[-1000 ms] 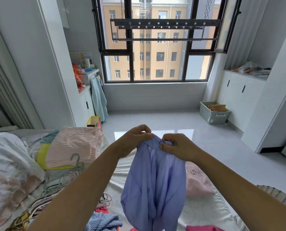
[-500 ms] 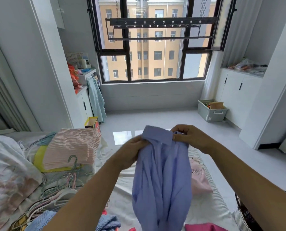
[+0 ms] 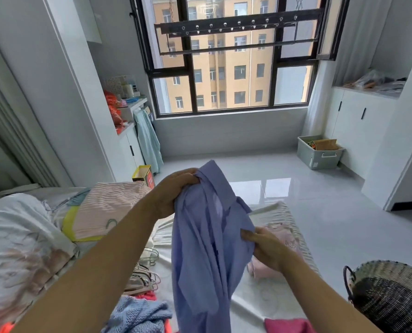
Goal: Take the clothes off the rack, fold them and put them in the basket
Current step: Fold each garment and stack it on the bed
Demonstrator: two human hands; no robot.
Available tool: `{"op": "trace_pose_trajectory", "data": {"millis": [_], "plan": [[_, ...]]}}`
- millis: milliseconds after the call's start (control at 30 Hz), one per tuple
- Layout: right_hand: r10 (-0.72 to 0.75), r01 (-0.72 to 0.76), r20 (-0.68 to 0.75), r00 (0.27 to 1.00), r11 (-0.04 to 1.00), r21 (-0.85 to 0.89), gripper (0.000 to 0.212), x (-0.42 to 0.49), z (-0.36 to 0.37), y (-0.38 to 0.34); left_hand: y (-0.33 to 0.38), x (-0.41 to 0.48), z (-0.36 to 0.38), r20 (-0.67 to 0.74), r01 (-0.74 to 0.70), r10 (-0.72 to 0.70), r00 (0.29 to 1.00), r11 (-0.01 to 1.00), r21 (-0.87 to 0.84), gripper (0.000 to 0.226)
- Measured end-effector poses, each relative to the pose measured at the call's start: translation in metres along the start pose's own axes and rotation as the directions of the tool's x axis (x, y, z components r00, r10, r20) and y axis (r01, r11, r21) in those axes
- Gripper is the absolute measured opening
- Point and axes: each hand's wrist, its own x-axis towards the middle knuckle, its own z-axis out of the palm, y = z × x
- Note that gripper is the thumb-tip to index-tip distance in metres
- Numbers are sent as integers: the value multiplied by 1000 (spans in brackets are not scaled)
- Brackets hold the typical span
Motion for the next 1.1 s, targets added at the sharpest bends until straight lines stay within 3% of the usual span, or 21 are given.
{"op": "trace_pose_trajectory", "data": {"millis": [67, 100, 133, 167, 200, 233, 267, 367, 433, 500, 567, 633, 667, 733, 800, 900, 1000, 1033, 1100], "plan": [[-49, 48, -11, 999, 998, -35, 87, -7, -18, -18, -2, -11, -9, 42, 34, -38, 998, 994, 103, 26], [-67, 67, -10, 998, 995, -72, 84, -10, -26, -29, -6, -15, -14, 61, 64, -85, 995, 953, 295, 35], [-85, 84, 2, 996, 989, -123, 80, -12, -32, -40, -13, -18, -17, 41, 84, -129, 991, 824, 561, 41], [-96, 97, 11, 995, 978, -185, 75, -15, -35, -51, -23, -18, -19, -8, 94, -141, 990, 615, 783, 39], [-108, 109, 17, 994, 964, -242, 67, -17, -37, -62, -33, -18, -19, -52, 89, -97, 994, 427, 900, 33], [-120, 121, 23, 993, 952, -282, 56, -20, -36, -71, -43, -18, -17, -98, 106, -42, 994, 340, 934, 27], [-133, 134, 23, 991, 942, -308, 45, -21, -35, -77, -52, -18, -14, -156, 140, 12, 988, 370, 918, 24], [-185, 175, -3, 983, 936, -307, 29, -32, -33, -91, -70, -20, -10, -404, 268, 97, 910, 606, 749, 24], [-242, 218, -46, 969, 931, -293, 16, -38, -35, -98, -79, -23, -12, -501, 316, 81, 862, 688, 654, 22], [-308, 233, -123, 943, 879, -415, 8, -41, -39, -101, -85, -24, -11, -557, 309, 35, 830, 802, 511, 15], [-454, 211, -208, 866, 710, -672, 13, -40, -45, -99, -87, -22, -9, -563, 262, -40, 826, 911, 319, 19], [-655, 90, -192, 731, 372, -924, 14, -36, -55, -93, -87, -17, -5, -526, 231, -103, 844, 955, 184, 19], [-665, 33, -193, 722, 312, -949, 15, -36, -57, -90, -85, -13, -3, -514, 214, -106, 851, 964, 157, 18], [-526, -35, -277, 804, 423, -905, 20, -41, -55, -87, -80, -3, -1, -544, 156, -58, 837, 978, 136, 19], [-402, -76, -308, 862, 498, -864, 24, -43, -55, -82, -76, 10, -6, -594, 110, 89, 800, 950, 292, 18], [-334, -41, -254, 908, 531, -847, 28, -47, -52, -84, -67, 24, -11, -570, 167, 368, 735, 716, 678, 25], [-97, -135, -245, 965, 616, -776, 22, -50, -50, -87, -56, 31, -16, -514, 198, 515, 686, 547, 813, 27], [6, -208, -248, 969, 561, -801, 22, -50, -49, -86, -54, 34, -18, -501, 172, 534, 681, 549, 818, 27], [83, -325, -318, 945, 366, -872, 26, -46, -49, -81, -48, 40, -21, -491, 42, 508, 708, 664, 747, 26]]}}
